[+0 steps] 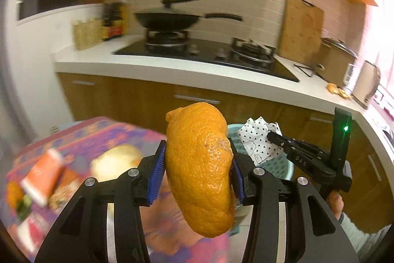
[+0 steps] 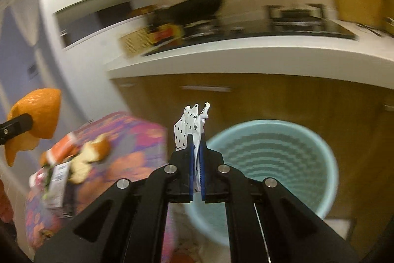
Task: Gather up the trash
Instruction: 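Carry the peel and paper over the wastebasket and open both tools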
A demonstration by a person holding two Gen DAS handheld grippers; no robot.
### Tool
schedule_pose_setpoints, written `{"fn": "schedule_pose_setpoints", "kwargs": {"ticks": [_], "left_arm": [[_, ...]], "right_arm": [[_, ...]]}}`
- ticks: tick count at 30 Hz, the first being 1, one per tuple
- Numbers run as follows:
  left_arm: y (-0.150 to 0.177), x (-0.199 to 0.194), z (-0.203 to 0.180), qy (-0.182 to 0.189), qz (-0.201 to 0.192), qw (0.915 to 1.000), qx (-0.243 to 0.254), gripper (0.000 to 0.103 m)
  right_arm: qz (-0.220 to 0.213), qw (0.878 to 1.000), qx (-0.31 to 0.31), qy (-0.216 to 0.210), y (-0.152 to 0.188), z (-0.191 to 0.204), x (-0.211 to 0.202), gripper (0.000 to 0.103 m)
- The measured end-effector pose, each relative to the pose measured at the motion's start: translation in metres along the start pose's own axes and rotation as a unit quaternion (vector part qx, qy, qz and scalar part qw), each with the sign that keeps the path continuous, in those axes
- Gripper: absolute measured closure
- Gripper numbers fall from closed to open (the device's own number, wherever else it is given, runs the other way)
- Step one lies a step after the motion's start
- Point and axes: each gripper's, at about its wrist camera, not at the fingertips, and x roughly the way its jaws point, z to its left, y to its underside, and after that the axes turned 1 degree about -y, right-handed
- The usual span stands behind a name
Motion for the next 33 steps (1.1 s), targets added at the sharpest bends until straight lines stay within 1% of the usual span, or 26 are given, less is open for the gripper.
{"fn": "schedule_pose_setpoints", "kwargs": {"ticks": [3, 6, 8, 11, 13, 16, 17, 18, 20, 23, 25, 27, 29, 30, 31, 33], "left_arm": [[-0.009, 0.036, -0.027, 0.026, 0.027, 0.9992, 0.016, 0.059], [-0.013, 0.073, -0.054, 0.041, 0.058, 0.9968, 0.036, 0.059], [-0.012, 0.094, -0.068, 0.056, 0.076, 0.9946, 0.043, 0.059], [-0.009, 0.124, -0.084, 0.067, 0.101, 0.9914, 0.05, 0.058], [-0.006, 0.136, -0.091, 0.065, 0.111, 0.9904, 0.053, 0.057], [-0.003, 0.154, -0.097, 0.063, 0.124, 0.9885, 0.059, 0.047], [-0.002, 0.159, -0.098, 0.058, 0.128, 0.9883, 0.06, 0.043], [-0.001, 0.162, -0.098, 0.052, 0.13, 0.9883, 0.062, 0.044], [0.001, 0.162, -0.096, 0.04, 0.126, 0.9891, 0.065, 0.044], [0.0, 0.159, -0.091, 0.045, 0.122, 0.9898, 0.057, 0.044], [-0.003, 0.156, -0.088, 0.042, 0.119, 0.9907, 0.051, 0.044], [-0.005, 0.147, -0.082, 0.045, 0.11, 0.9921, 0.04, 0.044], [-0.008, 0.134, -0.078, 0.045, 0.096, 0.9937, 0.035, 0.043], [-0.01, 0.125, -0.075, 0.044, 0.086, 0.9949, 0.031, 0.042], [-0.011, 0.118, -0.074, 0.043, 0.079, 0.9956, 0.028, 0.038], [-0.012, 0.098, -0.069, 0.036, 0.058, 0.9974, 0.021, 0.035]], "right_arm": [[0.006, 0.999, 0.02, 0.03, -0.002, -0.031, 0.005, 0.101], [0.024, 0.997, 0.044, 0.056, 0.001, -0.061, 0.015, 0.101], [0.037, 0.996, 0.05, 0.064, 0.003, -0.072, 0.02, 0.101], [0.058, 0.994, 0.053, 0.073, 0.005, -0.08, 0.029, 0.101], [0.078, 0.993, 0.054, 0.076, 0.006, -0.084, 0.038, 0.1], [0.093, 0.992, 0.064, 0.062, 0.009, -0.088, 0.047, 0.096], [0.096, 0.991, 0.066, 0.062, 0.01, -0.089, 0.049, 0.092], [0.098, 0.991, 0.068, 0.063, 0.011, -0.089, 0.05, 0.086], [0.102, 0.99, 0.075, 0.059, 0.014, -0.091, 0.052, 0.081], [0.096, 0.991, 0.076, 0.052, 0.017, -0.095, 0.049, 0.072], [0.096, 0.99, 0.082, 0.056, 0.017, -0.097, 0.048, 0.069], [0.093, 0.991, 0.084, 0.05, 0.015, -0.096, 0.043, 0.069], [0.08, 0.993, 0.069, 0.06, 0.01, -0.088, 0.035, 0.067], [0.075, 0.993, 0.061, 0.062, 0.007, -0.084, 0.032, 0.061], [0.066, 0.995, 0.05, 0.061, 0.004, -0.077, 0.027, 0.059], [0.053, 0.997, 0.032, 0.056, 0.0, -0.062, 0.019, 0.055]]}}
